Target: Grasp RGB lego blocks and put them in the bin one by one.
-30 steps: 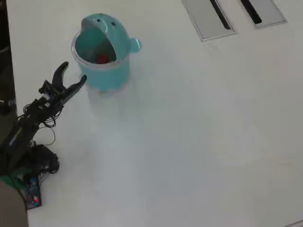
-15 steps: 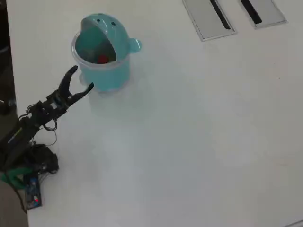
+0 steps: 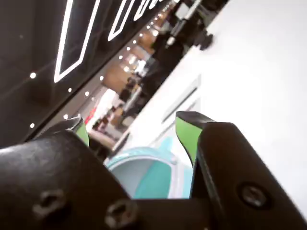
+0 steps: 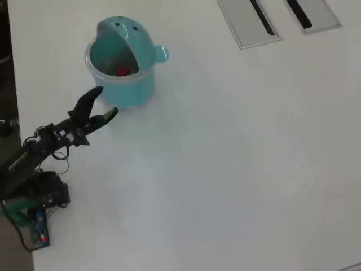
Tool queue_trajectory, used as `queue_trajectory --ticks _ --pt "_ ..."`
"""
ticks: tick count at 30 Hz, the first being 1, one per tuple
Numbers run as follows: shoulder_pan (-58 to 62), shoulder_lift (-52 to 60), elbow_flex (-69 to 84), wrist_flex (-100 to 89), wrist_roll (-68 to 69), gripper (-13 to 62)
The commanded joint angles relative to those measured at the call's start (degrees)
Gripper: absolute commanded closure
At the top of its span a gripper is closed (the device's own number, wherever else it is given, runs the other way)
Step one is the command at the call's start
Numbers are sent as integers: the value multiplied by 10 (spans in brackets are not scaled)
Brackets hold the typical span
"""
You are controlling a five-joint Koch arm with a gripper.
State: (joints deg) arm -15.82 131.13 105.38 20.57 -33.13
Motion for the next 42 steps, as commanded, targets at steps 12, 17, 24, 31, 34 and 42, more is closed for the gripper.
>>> queue_trajectory --ticks 12,17,24,31,34,42 --pt "59 43 -24 -19 189 153" --pt "103 43 3 -57 227 154" --pt "136 43 46 -92 264 154" --pt "136 44 83 -106 291 153" --pt "139 44 121 -163 291 154" --pt "167 45 231 -288 289 156"
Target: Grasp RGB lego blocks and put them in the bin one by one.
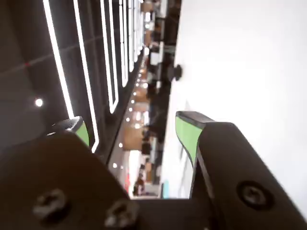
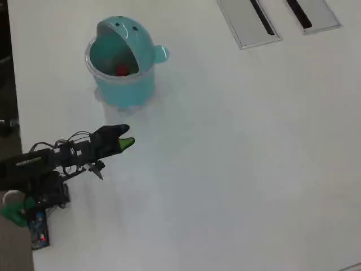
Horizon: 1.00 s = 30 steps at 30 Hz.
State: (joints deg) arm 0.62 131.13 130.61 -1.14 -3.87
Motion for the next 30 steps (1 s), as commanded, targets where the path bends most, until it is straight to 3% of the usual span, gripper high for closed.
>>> queue_trajectory --ticks 1,30 --pt "4 45 -6 -91 -4 157" --pt "-12 43 287 -384 -18 165"
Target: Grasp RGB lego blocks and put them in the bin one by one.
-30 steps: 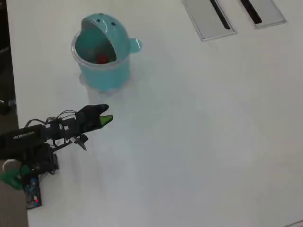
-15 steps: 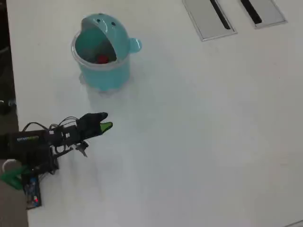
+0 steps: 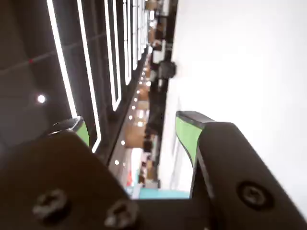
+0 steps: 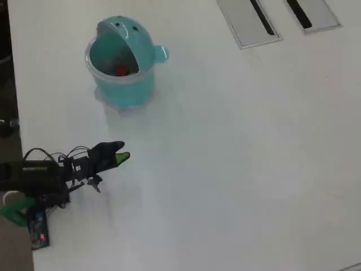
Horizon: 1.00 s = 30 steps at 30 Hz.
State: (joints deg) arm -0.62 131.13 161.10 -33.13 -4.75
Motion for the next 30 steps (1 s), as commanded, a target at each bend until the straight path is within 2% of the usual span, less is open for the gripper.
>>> queue_trajectory --ticks 1,13,30 --pt "-1 43 -7 -74 -9 165" --pt "-18 42 135 -179 -8 165" --pt "-13 42 206 -202 -5 146"
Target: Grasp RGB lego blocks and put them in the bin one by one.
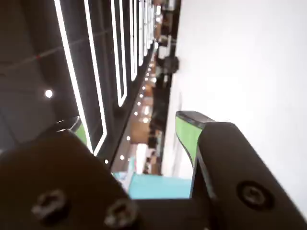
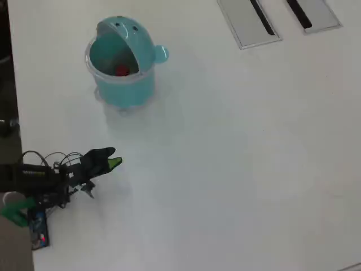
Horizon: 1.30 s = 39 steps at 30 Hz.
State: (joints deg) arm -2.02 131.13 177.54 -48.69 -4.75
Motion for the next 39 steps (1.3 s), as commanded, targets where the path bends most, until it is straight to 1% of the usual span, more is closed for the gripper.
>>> queue_trajectory --ticks 1,8,17,39 --pt "2 42 41 -45 -5 142" --pt "-2 41 41 28 -5 138" --pt "10 40 41 178 -9 138" --pt "26 40 41 287 -4 138"
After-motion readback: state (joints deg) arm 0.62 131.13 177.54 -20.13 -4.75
